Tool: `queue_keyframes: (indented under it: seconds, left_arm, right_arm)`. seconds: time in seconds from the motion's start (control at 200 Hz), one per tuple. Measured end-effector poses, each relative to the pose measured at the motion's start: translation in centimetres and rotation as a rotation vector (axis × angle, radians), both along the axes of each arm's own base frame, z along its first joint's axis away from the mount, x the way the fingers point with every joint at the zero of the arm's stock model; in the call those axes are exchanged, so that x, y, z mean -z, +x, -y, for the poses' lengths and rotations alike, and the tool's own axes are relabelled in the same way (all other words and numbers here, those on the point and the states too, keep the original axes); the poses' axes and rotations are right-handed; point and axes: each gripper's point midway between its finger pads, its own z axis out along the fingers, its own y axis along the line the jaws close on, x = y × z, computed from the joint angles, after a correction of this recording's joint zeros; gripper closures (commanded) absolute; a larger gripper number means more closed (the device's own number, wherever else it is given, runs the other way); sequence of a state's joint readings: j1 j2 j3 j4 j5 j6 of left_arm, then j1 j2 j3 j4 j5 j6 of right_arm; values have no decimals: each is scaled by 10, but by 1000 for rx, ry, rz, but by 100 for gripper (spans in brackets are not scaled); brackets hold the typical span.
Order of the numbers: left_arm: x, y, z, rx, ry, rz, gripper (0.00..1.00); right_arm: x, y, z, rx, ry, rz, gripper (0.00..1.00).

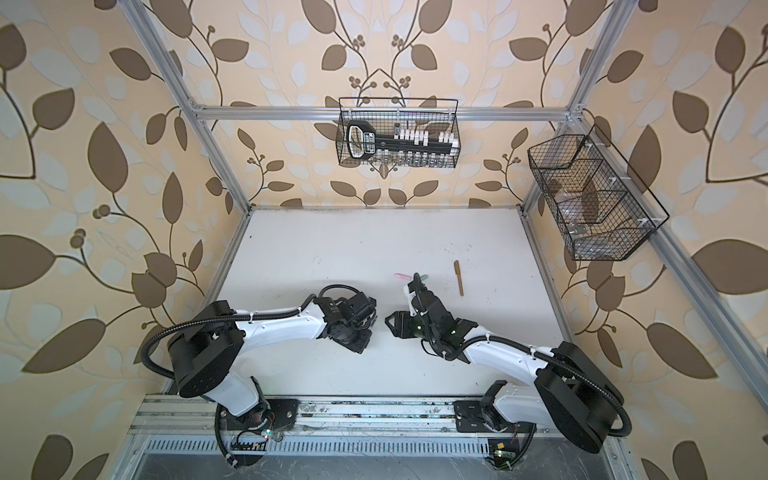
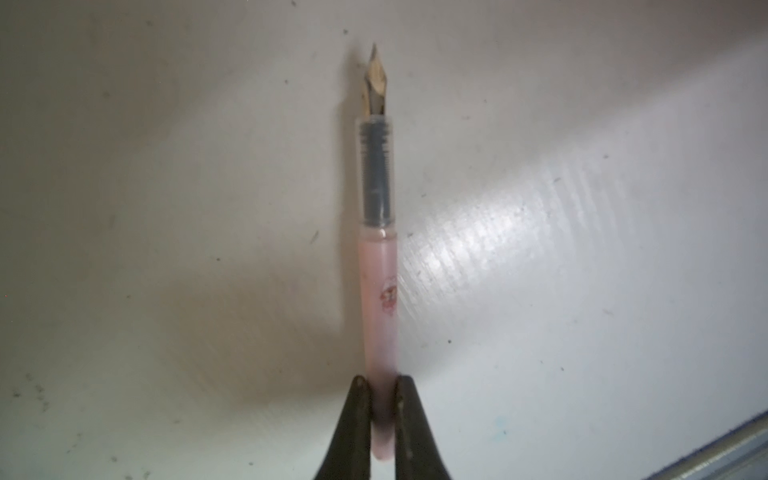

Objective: Insert the pens into the pen caps
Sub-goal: 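Lift the pink pen upright with the left gripper while the right gripper approaches its nib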

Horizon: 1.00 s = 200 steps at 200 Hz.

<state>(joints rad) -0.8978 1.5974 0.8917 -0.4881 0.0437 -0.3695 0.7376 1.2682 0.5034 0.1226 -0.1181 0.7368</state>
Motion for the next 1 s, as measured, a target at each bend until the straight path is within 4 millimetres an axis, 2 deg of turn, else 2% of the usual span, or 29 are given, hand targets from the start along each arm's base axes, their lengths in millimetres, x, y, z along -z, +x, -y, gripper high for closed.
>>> queue_keyframes:
  seconds: [0.16, 0.44, 0.67, 0.85, 1.0]
  left_arm:
    - [-18, 4, 5, 0, -59, 47, 93]
    - [-46, 9, 11, -8, -152, 120, 93]
    - [-68, 12, 8, -19, -201, 186, 91]
    - [-73, 12, 8, -19, -215, 197, 91]
    - [-71, 12, 7, -19, -212, 195, 91]
  right_arm:
    - [1, 0, -9, 13, 40, -23, 39]
    - [-22, 8, -34, 9, 210, 13, 38]
    - [-15, 12, -46, 13, 269, -24, 39]
    - [-16, 15, -53, 10, 315, -28, 41]
    - [-21, 19, -56, 12, 346, -21, 47]
